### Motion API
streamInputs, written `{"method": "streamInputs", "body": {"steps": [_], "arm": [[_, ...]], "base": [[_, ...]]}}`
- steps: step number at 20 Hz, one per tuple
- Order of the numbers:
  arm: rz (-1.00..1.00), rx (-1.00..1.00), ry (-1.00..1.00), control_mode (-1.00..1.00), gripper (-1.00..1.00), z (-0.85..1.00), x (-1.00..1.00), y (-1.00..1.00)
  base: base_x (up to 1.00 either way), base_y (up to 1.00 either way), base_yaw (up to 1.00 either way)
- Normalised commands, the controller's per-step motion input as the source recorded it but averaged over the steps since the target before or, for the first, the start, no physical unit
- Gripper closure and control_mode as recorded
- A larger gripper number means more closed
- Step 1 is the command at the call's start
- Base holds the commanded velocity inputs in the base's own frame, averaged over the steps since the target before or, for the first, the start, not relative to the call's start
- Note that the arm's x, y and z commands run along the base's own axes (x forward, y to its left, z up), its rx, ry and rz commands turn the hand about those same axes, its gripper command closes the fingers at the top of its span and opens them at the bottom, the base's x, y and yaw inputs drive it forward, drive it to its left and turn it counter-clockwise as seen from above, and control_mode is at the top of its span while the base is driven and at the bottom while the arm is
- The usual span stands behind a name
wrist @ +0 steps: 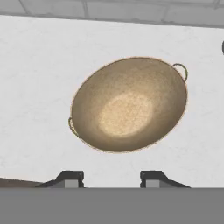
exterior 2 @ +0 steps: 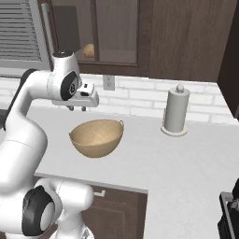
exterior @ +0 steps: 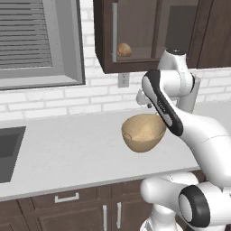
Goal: Open the cabinet, pick up the bread from the cabinet and place it in the basket. Then move the basket to the dining counter.
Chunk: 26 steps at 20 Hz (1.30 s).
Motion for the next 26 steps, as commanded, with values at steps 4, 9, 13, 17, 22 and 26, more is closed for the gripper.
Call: {"method": "streamInputs", "body": {"steps": [4, 9, 13, 17, 22, 26], "arm": [[0.0, 0.0, 0.0, -1.0, -1.0, 0.0, 0.0, 0.03], [-0.09, 0.0, -0.09, -1.0, -1.0, 0.15, 0.1, 0.12], [-0.24, 0.0, -0.23, -1.0, -1.0, 0.83, 0.0, 0.27], [-0.27, 0.0, -0.31, -1.0, -1.0, 1.0, -0.02, 0.2], [-0.2, 0.0, -0.24, -1.0, -1.0, 1.0, 0.0, 0.42], [0.06, 0.0, -0.06, -1.0, -1.0, 1.0, 0.0, 0.44]], "base": [[0.0, 0.0, 0.0], [0.0, 0.0, 0.0], [0.0, 0.0, 0.0], [0.0, 0.0, 0.0], [0.0, 0.0, 0.0], [0.0, 0.0, 0.0]]}}
